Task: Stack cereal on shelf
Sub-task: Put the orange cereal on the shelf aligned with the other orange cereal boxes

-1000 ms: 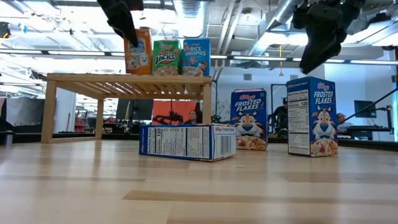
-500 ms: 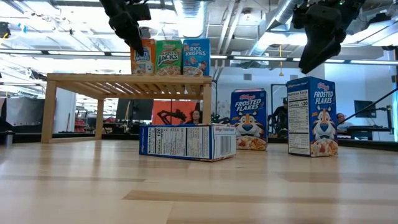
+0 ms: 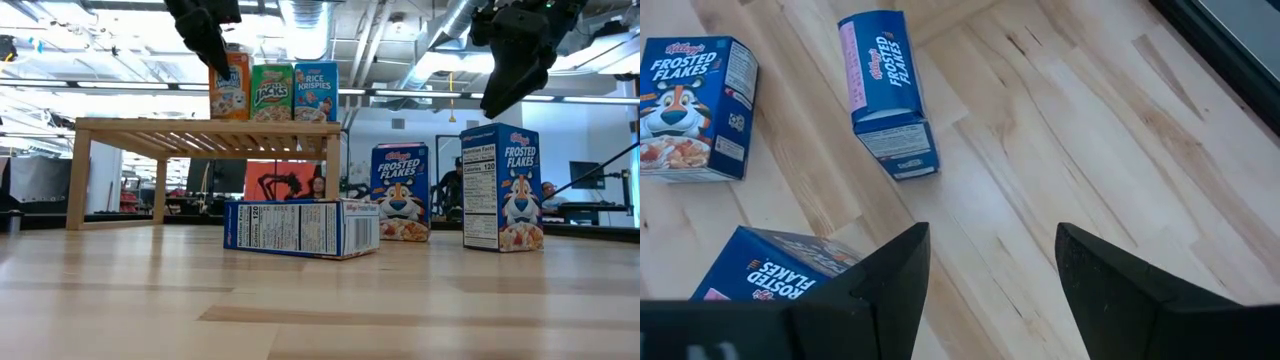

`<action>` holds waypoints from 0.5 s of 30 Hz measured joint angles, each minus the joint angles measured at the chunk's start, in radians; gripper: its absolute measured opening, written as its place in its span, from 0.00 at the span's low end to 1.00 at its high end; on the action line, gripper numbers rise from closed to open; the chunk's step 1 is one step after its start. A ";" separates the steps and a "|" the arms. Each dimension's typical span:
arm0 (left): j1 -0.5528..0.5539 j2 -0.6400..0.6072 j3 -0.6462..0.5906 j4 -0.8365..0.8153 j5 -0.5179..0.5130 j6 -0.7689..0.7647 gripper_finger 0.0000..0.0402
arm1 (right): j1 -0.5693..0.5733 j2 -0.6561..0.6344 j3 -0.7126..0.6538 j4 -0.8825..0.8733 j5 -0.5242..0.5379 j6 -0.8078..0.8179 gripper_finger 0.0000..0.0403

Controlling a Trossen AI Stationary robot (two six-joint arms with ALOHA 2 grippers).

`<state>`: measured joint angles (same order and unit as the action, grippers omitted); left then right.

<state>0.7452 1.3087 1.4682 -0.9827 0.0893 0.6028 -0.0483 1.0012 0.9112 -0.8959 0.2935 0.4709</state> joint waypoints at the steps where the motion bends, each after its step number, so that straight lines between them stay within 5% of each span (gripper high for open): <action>1: 0.000 0.000 0.001 0.000 0.002 -0.009 0.47 | 0.000 0.000 0.000 0.000 0.000 0.000 0.59; 8: 0.000 0.002 0.001 -0.003 -0.002 -0.022 0.62 | 0.000 0.000 0.000 0.000 0.000 0.000 0.59; 15: 0.000 0.002 0.001 0.010 -0.067 -0.021 0.64 | 0.000 0.000 0.000 0.000 0.000 0.000 0.59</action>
<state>0.7452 1.3109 1.4693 -0.9730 0.0219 0.5822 -0.0483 1.0012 0.9112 -0.8963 0.2932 0.4706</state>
